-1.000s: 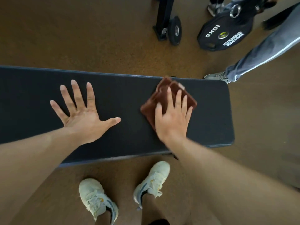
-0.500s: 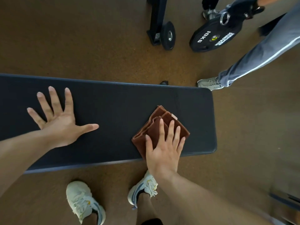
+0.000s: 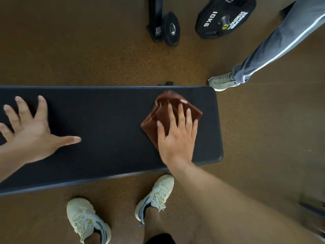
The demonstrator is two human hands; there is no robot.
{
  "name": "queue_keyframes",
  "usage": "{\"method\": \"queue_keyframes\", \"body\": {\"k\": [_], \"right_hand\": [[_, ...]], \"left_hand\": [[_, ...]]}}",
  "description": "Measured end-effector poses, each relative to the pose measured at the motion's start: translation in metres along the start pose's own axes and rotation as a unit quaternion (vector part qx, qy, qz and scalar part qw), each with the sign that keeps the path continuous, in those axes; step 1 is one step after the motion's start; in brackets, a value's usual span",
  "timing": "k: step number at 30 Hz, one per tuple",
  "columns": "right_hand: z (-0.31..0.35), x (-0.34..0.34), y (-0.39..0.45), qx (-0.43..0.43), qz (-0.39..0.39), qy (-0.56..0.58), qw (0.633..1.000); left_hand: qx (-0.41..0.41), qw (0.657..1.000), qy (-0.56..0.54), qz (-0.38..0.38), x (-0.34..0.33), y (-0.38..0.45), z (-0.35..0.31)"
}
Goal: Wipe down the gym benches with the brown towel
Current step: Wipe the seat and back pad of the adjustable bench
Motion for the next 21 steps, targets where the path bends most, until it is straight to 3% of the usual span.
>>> {"method": "queue_keyframes", "body": {"k": [4, 8, 17, 21], "right_hand": [[-0.047, 0.000, -0.078, -0.033, 0.073, -0.029, 0.996], [-0.048, 0.002, -0.063, -0.018, 0.111, -0.045, 0.993], [-0.048, 0.020, 0.113, -0.016, 0.021, -0.009, 1.000], [-0.060, 0.022, 0.128, -0.006, 0.011, 0.018, 1.000]], "left_hand": [[-0.137, 0.989, 0.057, 0.023, 0.004, -0.070, -0.120], [-0.207, 0.972, 0.045, 0.099, -0.039, -0.110, -0.188], [-0.209, 0.963, 0.094, 0.143, -0.077, -0.124, -0.196], [-0.196, 0.964, 0.095, 0.154, -0.079, -0.125, -0.200]]}}
Point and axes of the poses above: each hand's wrist, its own y-axis towards the middle knuckle, its own x-axis out of the back of the hand, z = x × y, the point moved 7 cm from there along y, towards the middle knuckle, and after that the axes turned 10 degrees about -z, right-handed, at the moved point
